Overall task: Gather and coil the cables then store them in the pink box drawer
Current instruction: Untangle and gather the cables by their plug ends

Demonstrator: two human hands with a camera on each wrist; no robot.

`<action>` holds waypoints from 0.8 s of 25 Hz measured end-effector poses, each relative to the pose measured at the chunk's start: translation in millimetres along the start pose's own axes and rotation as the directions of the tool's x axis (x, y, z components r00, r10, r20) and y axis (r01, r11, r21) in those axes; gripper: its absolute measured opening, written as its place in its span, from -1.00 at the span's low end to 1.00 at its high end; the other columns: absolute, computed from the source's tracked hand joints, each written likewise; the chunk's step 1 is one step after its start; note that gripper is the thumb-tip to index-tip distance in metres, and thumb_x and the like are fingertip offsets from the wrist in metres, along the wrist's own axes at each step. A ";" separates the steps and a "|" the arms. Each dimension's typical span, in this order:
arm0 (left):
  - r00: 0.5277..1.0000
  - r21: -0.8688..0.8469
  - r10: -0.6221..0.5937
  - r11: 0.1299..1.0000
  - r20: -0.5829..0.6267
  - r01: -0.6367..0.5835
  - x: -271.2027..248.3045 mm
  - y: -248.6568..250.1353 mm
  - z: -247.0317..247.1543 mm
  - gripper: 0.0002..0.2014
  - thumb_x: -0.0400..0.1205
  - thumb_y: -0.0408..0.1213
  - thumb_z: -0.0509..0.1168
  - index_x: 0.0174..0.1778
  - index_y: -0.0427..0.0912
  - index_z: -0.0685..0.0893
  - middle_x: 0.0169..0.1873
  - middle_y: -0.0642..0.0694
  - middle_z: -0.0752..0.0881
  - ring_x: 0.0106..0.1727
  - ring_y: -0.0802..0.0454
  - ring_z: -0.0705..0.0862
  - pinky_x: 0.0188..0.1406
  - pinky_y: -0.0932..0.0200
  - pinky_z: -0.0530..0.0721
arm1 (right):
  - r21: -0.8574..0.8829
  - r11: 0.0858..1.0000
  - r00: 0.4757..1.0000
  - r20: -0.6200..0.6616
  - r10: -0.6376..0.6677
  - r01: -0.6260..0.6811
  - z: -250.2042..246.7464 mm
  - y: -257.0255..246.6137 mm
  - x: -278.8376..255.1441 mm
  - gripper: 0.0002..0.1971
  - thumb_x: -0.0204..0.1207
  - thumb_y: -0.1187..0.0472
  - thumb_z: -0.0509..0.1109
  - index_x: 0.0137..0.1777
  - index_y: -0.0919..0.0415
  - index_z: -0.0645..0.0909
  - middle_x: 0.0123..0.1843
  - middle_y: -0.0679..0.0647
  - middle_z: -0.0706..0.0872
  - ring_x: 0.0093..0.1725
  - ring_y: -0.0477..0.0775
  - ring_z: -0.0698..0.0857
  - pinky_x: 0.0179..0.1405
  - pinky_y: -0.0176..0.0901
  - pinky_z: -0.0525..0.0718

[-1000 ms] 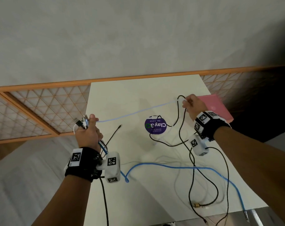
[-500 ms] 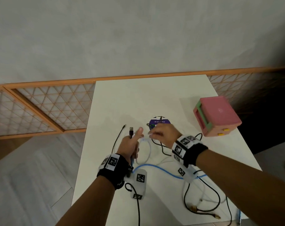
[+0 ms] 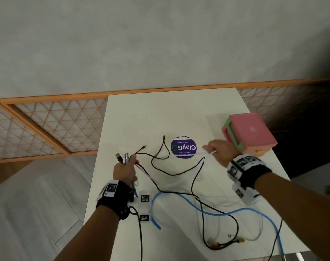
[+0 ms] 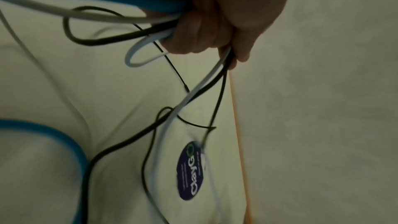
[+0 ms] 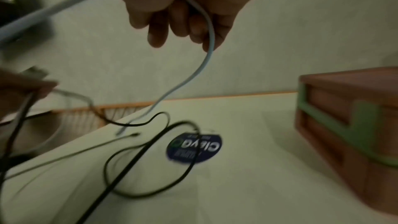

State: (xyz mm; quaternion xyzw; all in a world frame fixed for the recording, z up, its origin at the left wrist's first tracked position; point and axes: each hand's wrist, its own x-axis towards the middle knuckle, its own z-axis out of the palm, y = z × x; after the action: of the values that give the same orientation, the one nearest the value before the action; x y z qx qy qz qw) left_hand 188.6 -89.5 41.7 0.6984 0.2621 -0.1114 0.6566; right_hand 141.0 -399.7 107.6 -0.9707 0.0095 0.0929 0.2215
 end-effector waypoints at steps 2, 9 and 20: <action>0.999 0.060 0.019 0.998 -0.026 -0.017 5.7 -5.4 -7.8 -0.66 0.62 -0.08 0.33 -0.37 -0.24 0.70 -0.78 -0.06 0.31 -0.81 0.04 0.29 -0.64 0.25 0.36 | 0.012 0.997 0.972 -0.225 0.074 -0.073 -26.6 17.0 2.1 -0.59 0.62 0.08 0.20 -0.42 0.30 0.50 -0.25 0.38 0.68 -0.22 0.27 0.63 -0.19 -0.06 0.47; 0.998 0.303 0.041 0.952 0.037 -0.051 -1.8 3.5 -12.7 -0.63 0.60 0.02 0.33 -0.31 -0.22 0.75 -0.80 -0.06 0.41 -0.72 -0.07 0.42 -0.52 0.19 0.41 | -0.105 0.975 0.981 -0.033 0.193 -0.196 -43.1 39.6 -22.1 -0.63 0.60 0.00 0.19 -0.10 0.30 0.65 -0.12 0.29 0.75 -0.09 0.31 0.71 -0.01 0.15 0.68; 0.959 -0.662 -0.048 0.733 -0.278 -0.155 7.2 48.6 -136.0 -0.56 0.71 0.07 0.06 -0.50 0.01 0.31 -0.72 0.08 0.28 -0.68 0.12 0.23 -0.66 0.33 0.27 | -0.109 0.834 0.826 0.116 0.551 -0.541 37.5 137.8 -99.2 -0.77 0.59 0.05 0.26 -0.25 0.14 0.51 -0.18 0.25 0.63 -0.03 0.30 0.67 -0.24 -0.10 0.43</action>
State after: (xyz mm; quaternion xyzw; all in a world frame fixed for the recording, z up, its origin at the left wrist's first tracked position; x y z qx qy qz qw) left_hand 193.9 44.7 95.1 0.4271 0.3529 0.1094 0.8253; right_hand 28.7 -510.0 33.7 -0.9255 0.2675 0.2218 0.1508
